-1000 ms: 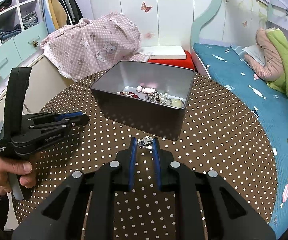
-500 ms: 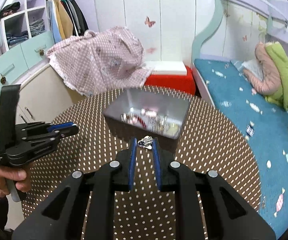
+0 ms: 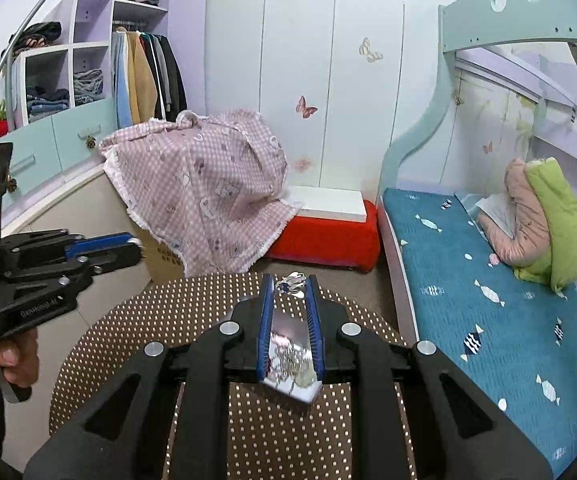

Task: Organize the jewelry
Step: 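Carry the pearl bead and silver pendant over the tin and open both tools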

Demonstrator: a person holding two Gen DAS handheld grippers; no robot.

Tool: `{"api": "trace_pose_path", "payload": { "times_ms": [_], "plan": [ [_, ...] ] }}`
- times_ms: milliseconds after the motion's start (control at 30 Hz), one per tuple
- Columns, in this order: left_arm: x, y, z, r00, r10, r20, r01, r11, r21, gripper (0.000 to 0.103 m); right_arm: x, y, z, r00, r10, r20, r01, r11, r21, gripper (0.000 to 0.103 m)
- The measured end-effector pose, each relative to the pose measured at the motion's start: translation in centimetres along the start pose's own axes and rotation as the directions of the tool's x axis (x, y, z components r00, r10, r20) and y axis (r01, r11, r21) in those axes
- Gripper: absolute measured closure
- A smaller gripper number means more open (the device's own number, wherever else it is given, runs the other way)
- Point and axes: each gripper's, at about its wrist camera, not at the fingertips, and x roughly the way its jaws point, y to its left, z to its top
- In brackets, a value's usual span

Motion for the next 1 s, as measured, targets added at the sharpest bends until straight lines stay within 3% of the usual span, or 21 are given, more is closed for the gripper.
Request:
{"api": "trace_pose_path", "payload": {
  "times_ms": [267,667,700,800,833,900,1000],
  "plan": [
    [5.5,-2.1,2.0,0.996,-0.040,-0.075,0.041,0.999,0.013,0.089,3.4,-1.1,0.6,0.997,0.024,-0.077,-0.023,1.000,0.016,0.088],
    [11.9,-1.6,0.0,0.976,-0.042,-0.214,0.036,0.999,-0.033,0.089,8.9,-2.8,-2.3,0.974,0.058,-0.220,-0.034,0.993,0.109,0.087],
    [12.1,-1.4,-0.2,0.974,-0.037,-0.223,0.030,0.999,-0.035,0.082,9.1,-2.9,-2.5,0.972,0.062,-0.225,-0.036,0.992,0.117,0.085],
    [11.7,-0.9,-0.3,0.979,0.012,-0.205,-0.021,0.999,-0.045,0.020,9.1,-3.4,-2.7,0.973,0.049,-0.225,-0.018,0.990,0.140,0.062],
    [11.5,-0.8,-0.3,0.981,0.034,-0.192,-0.044,0.998,-0.048,0.017,9.0,-3.6,-2.7,0.974,0.048,-0.222,-0.015,0.989,0.148,0.049],
    [10.9,-0.3,-0.3,0.982,0.036,-0.185,-0.049,0.997,-0.063,0.016,8.5,-4.0,-2.7,0.977,0.042,-0.207,-0.007,0.986,0.170,0.032],
    [9.8,0.2,0.0,0.984,0.072,-0.163,-0.082,0.995,-0.058,0.010,7.9,-4.1,-2.7,0.980,0.032,-0.197,0.005,0.984,0.180,0.017]
  ]
}}
